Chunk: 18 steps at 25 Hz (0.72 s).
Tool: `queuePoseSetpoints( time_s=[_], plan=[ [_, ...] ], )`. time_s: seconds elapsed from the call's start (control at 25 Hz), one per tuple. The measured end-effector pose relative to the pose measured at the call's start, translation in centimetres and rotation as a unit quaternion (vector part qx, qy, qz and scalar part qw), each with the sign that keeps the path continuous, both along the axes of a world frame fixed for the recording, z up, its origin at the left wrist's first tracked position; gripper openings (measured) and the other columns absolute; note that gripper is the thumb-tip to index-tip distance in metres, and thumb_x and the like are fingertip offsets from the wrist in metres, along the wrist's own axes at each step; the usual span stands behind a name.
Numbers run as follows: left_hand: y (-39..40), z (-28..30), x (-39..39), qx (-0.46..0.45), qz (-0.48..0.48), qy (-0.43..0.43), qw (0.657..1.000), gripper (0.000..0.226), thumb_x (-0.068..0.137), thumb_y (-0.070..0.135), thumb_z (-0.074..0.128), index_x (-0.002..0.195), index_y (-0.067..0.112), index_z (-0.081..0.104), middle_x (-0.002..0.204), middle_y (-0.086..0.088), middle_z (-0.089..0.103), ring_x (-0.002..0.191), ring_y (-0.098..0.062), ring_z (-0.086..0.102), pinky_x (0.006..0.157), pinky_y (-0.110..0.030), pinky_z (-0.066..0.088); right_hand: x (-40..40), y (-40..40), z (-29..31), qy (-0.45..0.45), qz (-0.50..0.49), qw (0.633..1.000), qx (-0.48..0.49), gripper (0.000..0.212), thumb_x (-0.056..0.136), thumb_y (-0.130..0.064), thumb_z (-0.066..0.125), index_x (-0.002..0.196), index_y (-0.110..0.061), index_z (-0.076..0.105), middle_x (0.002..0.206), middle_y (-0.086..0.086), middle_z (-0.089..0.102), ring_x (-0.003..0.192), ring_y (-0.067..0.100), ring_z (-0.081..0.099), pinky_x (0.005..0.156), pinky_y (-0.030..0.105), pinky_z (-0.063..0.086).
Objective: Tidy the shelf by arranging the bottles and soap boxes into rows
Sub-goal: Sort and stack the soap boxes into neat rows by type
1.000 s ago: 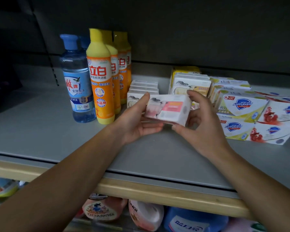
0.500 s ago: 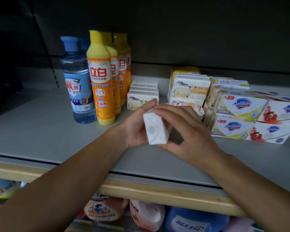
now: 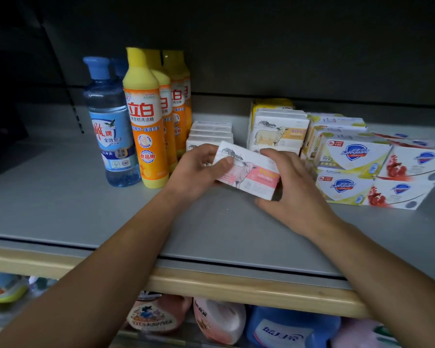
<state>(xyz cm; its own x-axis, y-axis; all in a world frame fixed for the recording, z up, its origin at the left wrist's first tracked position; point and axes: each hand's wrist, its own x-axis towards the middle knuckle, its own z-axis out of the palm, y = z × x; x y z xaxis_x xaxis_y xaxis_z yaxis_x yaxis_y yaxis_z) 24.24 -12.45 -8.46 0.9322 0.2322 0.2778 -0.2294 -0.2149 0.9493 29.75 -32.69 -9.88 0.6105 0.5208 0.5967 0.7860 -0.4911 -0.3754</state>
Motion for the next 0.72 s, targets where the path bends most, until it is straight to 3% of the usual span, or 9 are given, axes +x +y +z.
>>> queuePoseSetpoints(
  time_s=[0.08, 0.2, 0.32, 0.44, 0.6, 0.72],
  plan=[
    [0.5, -0.2, 0.0, 0.036, -0.003, 0.006, 0.999, 0.024, 0.091, 0.023, 0.065, 0.113, 0.013, 0.065, 0.108, -0.002, 0.072, 0.096, -0.015, 0.071, 0.075, -0.029, 0.060, 0.1, -0.1, -0.1, 0.053, 0.038, 0.998, -0.009, 0.083, 0.070, -0.021, 0.084, 0.142, -0.022, 0.042, 0.131, -0.009, 0.040, 0.111, -0.008, 0.034, 0.087, -0.005, 0.022],
    [1.0, -0.3, 0.1, 0.068, -0.013, 0.028, 0.997, 0.023, 0.090, 0.020, 0.067, 0.112, 0.014, 0.065, 0.105, 0.003, 0.074, 0.094, -0.009, 0.071, 0.077, -0.024, 0.059, 0.5, -0.2, -0.1, 0.056, 0.040, 0.998, -0.004, 0.066, 0.079, -0.017, 0.078, 0.139, -0.021, 0.049, 0.132, -0.005, 0.046, 0.115, 0.001, 0.042, 0.090, -0.003, 0.023],
    [0.9, -0.3, 0.1, 0.130, 0.010, 0.047, 0.990, 0.033, 0.083, 0.020, 0.075, 0.114, 0.020, 0.064, 0.103, 0.009, 0.072, 0.091, -0.006, 0.069, 0.080, -0.022, 0.058, 0.5, -0.3, 0.0, 0.051, 0.039, 0.998, -0.007, 0.062, 0.076, -0.013, 0.079, 0.133, -0.023, 0.055, 0.128, -0.003, 0.050, 0.111, 0.003, 0.045, 0.090, 0.000, 0.026],
    [0.4, -0.6, -0.1, 0.258, 0.040, 0.016, 0.965, 0.048, 0.077, 0.029, 0.080, 0.121, 0.024, 0.062, 0.113, 0.011, 0.064, 0.102, -0.005, 0.060, 0.089, -0.019, 0.050, 0.4, 0.0, -0.3, 0.062, 0.049, 0.997, -0.019, 0.062, 0.075, -0.014, 0.081, 0.131, -0.026, 0.057, 0.125, -0.004, 0.051, 0.109, 0.007, 0.048, 0.089, 0.013, 0.033],
    [-0.8, -0.7, -0.1, 0.387, 0.027, -0.111, 0.915, 0.052, 0.074, 0.032, 0.082, 0.122, 0.020, 0.066, 0.116, 0.003, 0.062, 0.108, -0.009, 0.054, 0.094, -0.020, 0.038, 0.5, 0.0, -0.4, 0.067, 0.065, 0.996, -0.006, 0.064, 0.075, -0.018, 0.080, 0.132, -0.027, 0.055, 0.123, -0.007, 0.051, 0.111, 0.010, 0.052, 0.089, 0.017, 0.038],
    [-0.1, -0.7, 0.3, 0.445, 0.079, -0.085, 0.888, 0.051, 0.081, 0.033, 0.076, 0.128, 0.023, 0.063, 0.123, 0.000, 0.063, 0.114, -0.017, 0.051, 0.094, -0.022, 0.034, 0.6, 0.1, -0.6, 0.103, 0.037, 0.994, 0.020, 0.069, 0.078, -0.028, 0.077, 0.139, -0.027, 0.044, 0.132, -0.005, 0.051, 0.109, 0.013, 0.058, 0.091, 0.028, 0.046]
  ],
)
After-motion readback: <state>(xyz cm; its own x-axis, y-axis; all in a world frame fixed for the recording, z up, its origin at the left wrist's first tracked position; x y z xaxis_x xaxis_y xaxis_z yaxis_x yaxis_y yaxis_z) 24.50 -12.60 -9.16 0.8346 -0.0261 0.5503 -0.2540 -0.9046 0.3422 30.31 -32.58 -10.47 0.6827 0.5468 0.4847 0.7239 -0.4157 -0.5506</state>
